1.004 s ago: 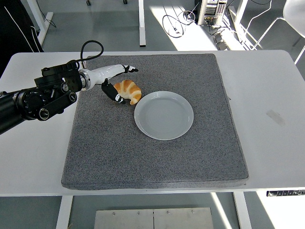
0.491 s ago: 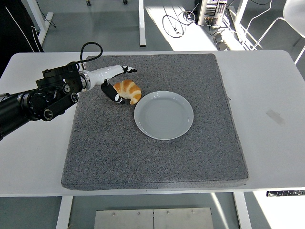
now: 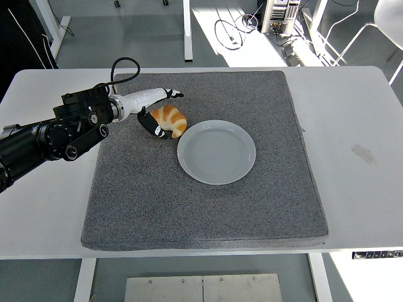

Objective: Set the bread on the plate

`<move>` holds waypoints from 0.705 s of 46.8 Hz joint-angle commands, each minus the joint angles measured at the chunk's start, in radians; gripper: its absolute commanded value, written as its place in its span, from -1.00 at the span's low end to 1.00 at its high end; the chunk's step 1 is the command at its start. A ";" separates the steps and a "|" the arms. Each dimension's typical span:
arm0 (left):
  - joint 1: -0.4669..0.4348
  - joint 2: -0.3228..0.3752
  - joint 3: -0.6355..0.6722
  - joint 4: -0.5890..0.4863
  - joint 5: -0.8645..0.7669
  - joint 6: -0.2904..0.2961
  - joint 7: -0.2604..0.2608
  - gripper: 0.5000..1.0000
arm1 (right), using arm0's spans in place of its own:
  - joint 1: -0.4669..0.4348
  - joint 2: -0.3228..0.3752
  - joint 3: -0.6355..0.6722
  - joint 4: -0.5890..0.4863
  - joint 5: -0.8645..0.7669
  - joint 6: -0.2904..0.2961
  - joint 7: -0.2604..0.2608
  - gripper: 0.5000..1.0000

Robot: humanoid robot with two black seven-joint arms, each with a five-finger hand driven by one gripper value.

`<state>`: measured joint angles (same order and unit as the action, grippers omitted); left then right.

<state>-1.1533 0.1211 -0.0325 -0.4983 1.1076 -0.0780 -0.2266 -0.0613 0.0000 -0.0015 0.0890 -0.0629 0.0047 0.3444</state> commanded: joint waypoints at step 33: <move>-0.057 -0.014 0.078 0.027 -0.034 0.050 -0.020 -1.00 | 0.000 0.000 0.000 0.000 0.000 0.000 0.001 1.00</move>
<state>-1.1986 0.1073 0.0462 -0.4707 1.0813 -0.0264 -0.2443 -0.0615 0.0000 -0.0015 0.0890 -0.0629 0.0047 0.3442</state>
